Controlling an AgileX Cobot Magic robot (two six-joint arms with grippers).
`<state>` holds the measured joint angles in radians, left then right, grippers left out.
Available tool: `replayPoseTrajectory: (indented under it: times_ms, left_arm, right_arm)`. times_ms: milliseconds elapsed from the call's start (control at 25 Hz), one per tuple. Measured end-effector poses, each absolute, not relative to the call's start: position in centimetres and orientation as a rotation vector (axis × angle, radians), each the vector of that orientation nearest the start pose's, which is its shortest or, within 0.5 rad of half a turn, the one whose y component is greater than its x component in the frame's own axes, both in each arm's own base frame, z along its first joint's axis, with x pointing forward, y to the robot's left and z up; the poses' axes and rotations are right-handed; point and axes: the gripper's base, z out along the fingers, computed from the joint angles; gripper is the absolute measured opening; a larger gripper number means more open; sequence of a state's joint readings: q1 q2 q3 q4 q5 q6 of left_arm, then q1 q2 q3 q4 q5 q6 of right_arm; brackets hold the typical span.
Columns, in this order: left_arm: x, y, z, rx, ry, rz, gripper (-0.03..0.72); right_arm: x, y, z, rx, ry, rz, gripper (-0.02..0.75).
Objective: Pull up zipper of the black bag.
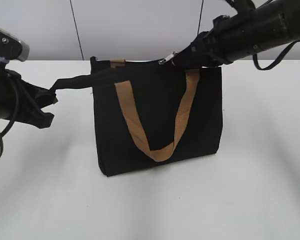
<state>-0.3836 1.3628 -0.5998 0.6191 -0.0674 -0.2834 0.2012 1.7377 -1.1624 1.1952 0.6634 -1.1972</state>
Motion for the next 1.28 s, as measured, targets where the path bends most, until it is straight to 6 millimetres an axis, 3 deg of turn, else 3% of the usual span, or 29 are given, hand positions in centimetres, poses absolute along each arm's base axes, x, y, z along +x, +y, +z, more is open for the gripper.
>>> replayPoseTrajectory:
  times_ms: [280, 600, 760, 840, 1000, 1080, 1280]
  left_arm:
    - [24.2, -10.1, 21.5, 0.79, 2.047, -0.07, -0.01]
    - [24.3, -10.3, 21.5, 0.784, 2.037, -0.082, -0.01]
    - [24.3, -10.2, 21.6, 0.616, 2.086, -0.163, -0.002]
    - [24.4, -10.2, 21.6, 0.536, 2.111, -0.197, 0.05]
    - [24.1, -9.8, 21.7, 0.381, 2.177, -0.246, 0.342]
    - [23.7, -9.5, 21.7, 0.292, 2.241, -0.265, 0.467]
    - [22.5, -8.9, 22.6, 0.176, 2.376, -0.28, 0.507]
  right_arm:
    - [35.8, 8.1, 25.5, -0.505, 2.219, 0.711, -0.001]
    - [35.7, 8.0, 25.5, -0.5, 2.225, 0.725, -0.001]
    - [35.7, 8.1, 25.7, -0.487, 2.22, 0.757, 0.029]
    - [35.6, 8.2, 25.8, -0.485, 2.217, 0.783, 0.104]
    - [34.9, 8.3, 26.8, -0.532, 2.2, 0.797, 0.344]
    - [34.3, 8.3, 27.5, -0.565, 2.187, 0.791, 0.414]
    - [32.8, 8.2, 28.5, -0.666, 2.23, 0.76, 0.456]
